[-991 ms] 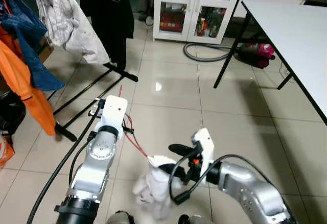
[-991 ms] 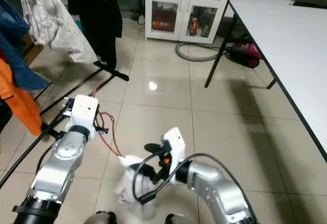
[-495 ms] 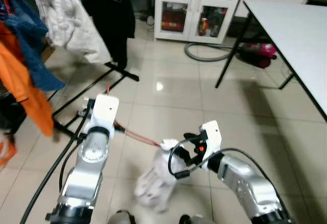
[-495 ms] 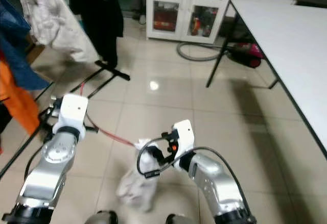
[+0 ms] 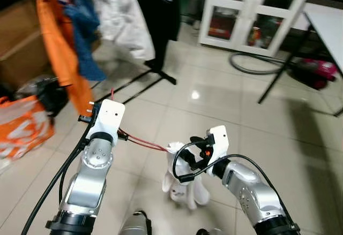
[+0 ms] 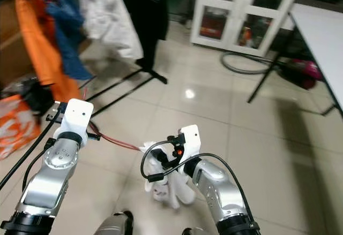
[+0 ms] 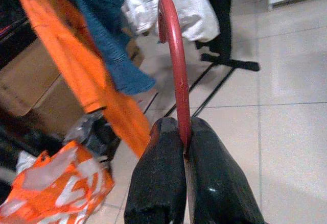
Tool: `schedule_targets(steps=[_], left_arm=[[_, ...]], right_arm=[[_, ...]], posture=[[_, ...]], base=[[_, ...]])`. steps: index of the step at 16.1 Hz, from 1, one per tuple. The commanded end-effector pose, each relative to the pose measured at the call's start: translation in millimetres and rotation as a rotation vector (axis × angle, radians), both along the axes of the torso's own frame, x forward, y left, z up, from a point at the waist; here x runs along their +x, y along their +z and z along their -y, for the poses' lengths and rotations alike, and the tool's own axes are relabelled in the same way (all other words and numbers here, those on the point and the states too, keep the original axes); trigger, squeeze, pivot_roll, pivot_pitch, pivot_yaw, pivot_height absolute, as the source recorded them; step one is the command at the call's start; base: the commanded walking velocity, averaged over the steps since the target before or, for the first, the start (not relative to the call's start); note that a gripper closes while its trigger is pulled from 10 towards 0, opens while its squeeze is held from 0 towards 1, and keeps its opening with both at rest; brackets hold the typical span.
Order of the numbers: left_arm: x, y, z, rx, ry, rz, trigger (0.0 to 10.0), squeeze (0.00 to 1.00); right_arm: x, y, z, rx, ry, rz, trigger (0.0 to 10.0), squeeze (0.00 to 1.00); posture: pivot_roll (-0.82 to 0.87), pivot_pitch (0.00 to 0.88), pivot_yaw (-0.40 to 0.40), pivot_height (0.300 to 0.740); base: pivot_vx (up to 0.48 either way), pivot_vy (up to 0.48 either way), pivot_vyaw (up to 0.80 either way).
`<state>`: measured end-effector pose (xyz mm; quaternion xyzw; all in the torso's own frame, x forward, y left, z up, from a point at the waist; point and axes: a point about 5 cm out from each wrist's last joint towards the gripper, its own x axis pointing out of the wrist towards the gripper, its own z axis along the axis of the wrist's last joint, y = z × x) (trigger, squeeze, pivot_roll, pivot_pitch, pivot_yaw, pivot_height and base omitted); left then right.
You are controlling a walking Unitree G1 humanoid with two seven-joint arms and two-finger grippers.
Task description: Hang hanger
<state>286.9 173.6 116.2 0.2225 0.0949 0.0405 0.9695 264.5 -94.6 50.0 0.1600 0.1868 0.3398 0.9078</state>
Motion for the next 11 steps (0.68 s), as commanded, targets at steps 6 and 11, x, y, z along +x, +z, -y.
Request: schedule_targets(steps=[6,11], left_arm=[[-2.5,-8,-1.2,-0.007,-0.008,-0.008,10.0,0.0],[-19.1,-17,1.2,0.015,-0.056,-0.009,10.0,0.0]], right_arm=[[2.5,8,-0.7,-0.019,-0.003,0.092,10.0,0.0],[-7.0,-8,3.6,-0.094,-0.019,0.091,10.0,0.0]], posture=[[0.0,0.088,0.008,0.74],[0.01,0.091,0.015,0.74]], base=[[0.0,0.0,0.68],[0.0,0.0,0.65]])
